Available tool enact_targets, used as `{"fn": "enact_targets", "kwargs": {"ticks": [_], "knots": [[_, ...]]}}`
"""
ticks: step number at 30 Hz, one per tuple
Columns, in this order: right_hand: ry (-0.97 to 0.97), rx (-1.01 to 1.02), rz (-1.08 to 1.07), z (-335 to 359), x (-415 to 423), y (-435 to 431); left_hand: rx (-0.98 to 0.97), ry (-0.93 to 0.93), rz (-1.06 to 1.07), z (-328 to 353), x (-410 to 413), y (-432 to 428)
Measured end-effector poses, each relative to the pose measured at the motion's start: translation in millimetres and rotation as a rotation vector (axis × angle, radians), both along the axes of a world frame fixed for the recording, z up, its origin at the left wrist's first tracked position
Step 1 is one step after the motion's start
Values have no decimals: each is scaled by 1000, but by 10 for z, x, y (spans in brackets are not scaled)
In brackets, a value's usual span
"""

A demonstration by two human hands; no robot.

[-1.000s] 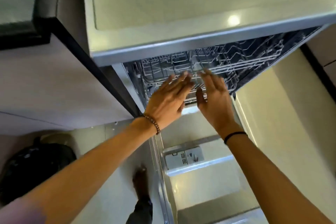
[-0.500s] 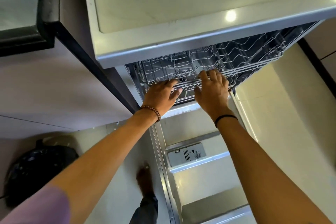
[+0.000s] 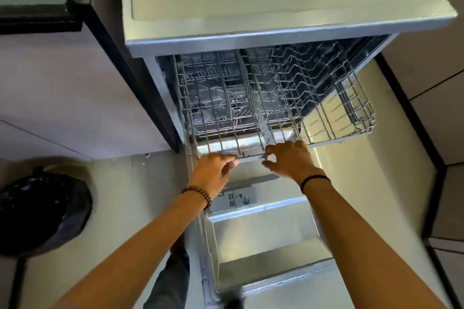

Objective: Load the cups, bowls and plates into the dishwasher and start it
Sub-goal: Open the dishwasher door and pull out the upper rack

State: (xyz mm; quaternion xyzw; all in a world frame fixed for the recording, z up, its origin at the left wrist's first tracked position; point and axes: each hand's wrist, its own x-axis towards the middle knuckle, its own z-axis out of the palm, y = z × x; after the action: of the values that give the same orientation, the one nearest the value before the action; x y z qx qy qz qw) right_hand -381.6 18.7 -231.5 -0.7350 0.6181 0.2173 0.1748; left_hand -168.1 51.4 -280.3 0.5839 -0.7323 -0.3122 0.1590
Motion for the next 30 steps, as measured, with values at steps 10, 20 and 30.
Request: {"fn": "enact_targets", "kwargs": {"ticks": [10,20,30], "knots": [[34,-116,59,-22,-173,309,133,68,67,293,-233,353],[-2,-230,46,-8,-244,621,182,93,104,468,-343,641],[-31,-158,17,84,-405,1274,303,125,130,533,-513,1270]]}}
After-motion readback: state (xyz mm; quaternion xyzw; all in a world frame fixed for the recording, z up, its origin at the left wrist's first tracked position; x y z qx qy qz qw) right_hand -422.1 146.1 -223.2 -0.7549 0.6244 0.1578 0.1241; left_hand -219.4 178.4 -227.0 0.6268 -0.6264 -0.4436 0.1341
